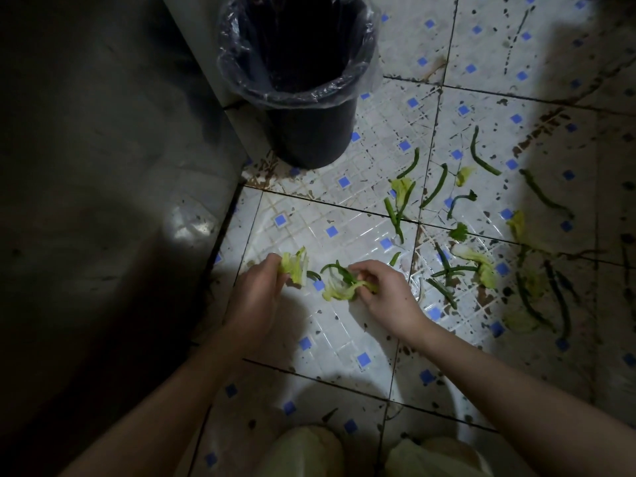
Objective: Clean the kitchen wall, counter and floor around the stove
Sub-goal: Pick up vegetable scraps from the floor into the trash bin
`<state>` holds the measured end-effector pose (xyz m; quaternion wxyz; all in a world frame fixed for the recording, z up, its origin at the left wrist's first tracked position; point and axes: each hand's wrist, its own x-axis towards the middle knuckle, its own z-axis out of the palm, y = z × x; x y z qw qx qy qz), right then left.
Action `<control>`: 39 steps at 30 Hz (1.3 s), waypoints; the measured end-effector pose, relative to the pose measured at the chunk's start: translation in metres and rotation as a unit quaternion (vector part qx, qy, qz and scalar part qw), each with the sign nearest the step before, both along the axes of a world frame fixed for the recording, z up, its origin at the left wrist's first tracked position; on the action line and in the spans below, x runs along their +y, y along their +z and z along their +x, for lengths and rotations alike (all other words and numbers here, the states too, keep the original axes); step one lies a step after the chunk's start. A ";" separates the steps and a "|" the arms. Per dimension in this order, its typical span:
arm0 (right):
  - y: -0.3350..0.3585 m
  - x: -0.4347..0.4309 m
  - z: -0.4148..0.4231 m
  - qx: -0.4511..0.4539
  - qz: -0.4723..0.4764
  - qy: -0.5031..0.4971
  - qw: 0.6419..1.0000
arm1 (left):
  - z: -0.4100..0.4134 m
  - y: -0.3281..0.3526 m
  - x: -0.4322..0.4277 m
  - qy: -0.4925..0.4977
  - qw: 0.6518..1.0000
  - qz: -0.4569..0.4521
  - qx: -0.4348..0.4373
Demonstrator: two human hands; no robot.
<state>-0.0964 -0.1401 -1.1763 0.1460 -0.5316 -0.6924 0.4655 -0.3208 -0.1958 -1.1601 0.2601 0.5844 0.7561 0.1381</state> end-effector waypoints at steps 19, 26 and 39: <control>-0.019 0.006 -0.018 -0.144 0.032 0.314 0.938 | -0.002 0.019 -0.003 0.043 0.999 -0.027 0.020; -0.015 0.005 -0.028 -0.153 0.104 0.305 0.934 | -0.003 0.021 -0.002 0.022 0.998 -0.039 0.035; -0.015 -0.015 -0.017 -0.072 -0.018 0.138 0.988 | 0.003 0.024 0.001 0.032 0.998 -0.056 0.010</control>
